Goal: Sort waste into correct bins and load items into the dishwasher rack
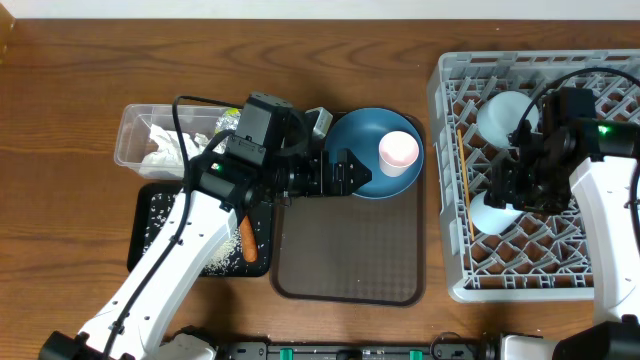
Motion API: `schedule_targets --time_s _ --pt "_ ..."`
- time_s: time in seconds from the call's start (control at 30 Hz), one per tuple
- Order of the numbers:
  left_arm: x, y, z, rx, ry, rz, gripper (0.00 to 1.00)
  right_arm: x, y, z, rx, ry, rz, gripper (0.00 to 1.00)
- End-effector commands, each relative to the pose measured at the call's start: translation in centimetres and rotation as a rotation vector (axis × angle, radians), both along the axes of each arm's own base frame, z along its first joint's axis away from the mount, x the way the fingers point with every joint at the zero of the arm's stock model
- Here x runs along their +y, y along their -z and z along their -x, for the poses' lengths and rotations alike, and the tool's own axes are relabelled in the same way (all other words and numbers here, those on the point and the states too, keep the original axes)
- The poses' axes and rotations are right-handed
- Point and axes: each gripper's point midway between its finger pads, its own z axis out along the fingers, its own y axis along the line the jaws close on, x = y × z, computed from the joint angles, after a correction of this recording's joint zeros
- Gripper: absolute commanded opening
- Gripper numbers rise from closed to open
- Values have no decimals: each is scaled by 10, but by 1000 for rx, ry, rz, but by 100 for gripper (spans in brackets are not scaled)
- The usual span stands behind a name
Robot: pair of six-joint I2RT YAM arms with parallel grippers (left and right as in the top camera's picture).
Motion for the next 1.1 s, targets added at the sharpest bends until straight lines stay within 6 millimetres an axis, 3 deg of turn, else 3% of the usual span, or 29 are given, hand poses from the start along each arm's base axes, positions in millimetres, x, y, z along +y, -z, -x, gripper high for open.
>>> schedule_targets --time_s 0.0,0.37,0.77,1.07 --pt "1 3 1 -6 7 -8 100 -2 -1 -2 -5 -11 15 19" --pt "1 3 1 -6 7 -8 100 -3 0 -21 -80 -9 20 18" --pt "1 3 1 -6 7 -8 100 -3 2 -20 -76 -9 20 16" --pt "1 3 1 -6 7 -8 100 -3 31 -16 -57 -10 19 15"
